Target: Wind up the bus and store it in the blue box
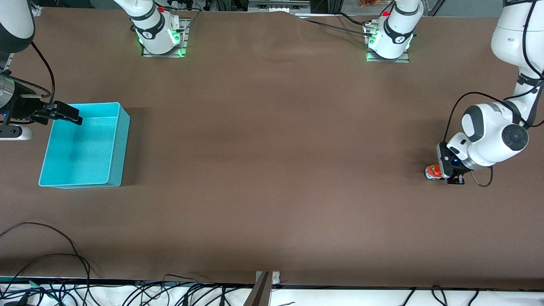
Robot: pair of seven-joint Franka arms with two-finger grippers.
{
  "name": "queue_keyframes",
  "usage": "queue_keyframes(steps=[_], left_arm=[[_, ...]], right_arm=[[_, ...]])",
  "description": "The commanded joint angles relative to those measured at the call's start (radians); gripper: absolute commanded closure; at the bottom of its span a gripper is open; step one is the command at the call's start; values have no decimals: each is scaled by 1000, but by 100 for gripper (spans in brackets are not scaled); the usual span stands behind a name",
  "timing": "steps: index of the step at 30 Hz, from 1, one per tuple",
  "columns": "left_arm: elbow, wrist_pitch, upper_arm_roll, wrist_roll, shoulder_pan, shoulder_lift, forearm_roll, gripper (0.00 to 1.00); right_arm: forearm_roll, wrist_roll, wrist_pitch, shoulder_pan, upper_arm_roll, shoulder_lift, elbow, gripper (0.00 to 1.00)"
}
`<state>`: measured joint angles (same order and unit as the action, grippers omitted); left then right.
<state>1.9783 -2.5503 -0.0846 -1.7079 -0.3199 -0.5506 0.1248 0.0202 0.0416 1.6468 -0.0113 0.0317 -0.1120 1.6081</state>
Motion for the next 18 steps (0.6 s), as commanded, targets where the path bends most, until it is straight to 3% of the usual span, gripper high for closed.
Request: queue_keyframes(steps=[1,18], left_arm=[[-6,-5,-3,-94,-60,-118,12,75],[-6,-5,0,-279,-145,-117,22,75]], right_arm=[[-16,-11,-8,1,2,-11,-25,0],[-17,-11,-8,1,2,-11,-25,0]])
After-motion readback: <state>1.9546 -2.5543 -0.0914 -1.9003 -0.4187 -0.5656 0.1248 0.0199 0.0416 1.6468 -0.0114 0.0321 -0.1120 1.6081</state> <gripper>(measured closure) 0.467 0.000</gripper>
